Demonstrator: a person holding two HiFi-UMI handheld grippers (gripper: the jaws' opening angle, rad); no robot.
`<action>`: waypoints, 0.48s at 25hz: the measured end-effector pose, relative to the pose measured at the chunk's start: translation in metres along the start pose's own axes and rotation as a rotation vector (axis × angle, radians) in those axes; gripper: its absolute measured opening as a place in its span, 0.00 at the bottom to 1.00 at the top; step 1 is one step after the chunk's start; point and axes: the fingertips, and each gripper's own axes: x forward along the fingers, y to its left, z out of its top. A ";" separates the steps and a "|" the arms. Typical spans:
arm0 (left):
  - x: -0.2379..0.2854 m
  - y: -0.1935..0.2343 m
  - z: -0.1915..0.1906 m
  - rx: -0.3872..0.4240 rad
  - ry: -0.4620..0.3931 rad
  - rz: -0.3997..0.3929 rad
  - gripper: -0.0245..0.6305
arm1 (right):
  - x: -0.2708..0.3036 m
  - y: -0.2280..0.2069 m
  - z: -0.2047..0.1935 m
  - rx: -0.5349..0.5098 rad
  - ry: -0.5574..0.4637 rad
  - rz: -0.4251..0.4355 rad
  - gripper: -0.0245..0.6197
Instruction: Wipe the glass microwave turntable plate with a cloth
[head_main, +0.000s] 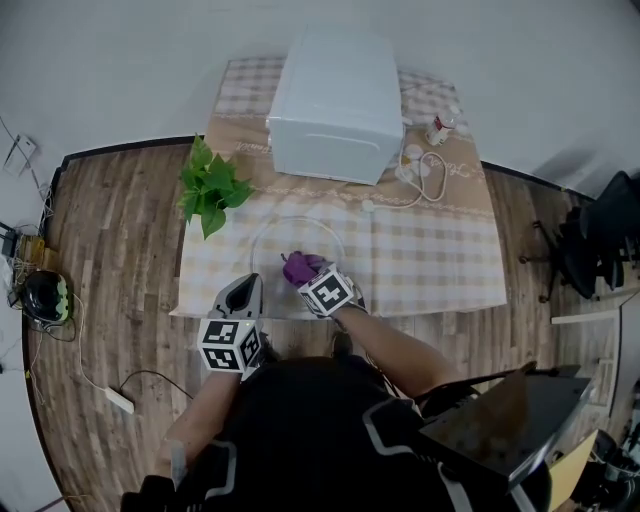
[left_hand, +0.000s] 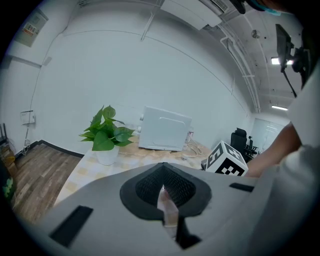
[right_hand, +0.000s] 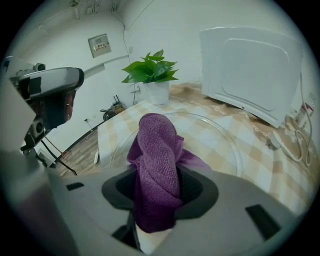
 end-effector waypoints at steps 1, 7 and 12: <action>0.003 -0.003 0.000 0.002 0.001 -0.007 0.04 | -0.003 -0.003 -0.003 0.006 0.001 -0.003 0.31; 0.016 -0.015 0.003 0.018 0.007 -0.036 0.04 | -0.016 -0.021 -0.021 0.033 0.020 -0.025 0.31; 0.021 -0.028 0.009 0.039 0.002 -0.071 0.04 | -0.028 -0.036 -0.033 0.067 0.030 -0.054 0.32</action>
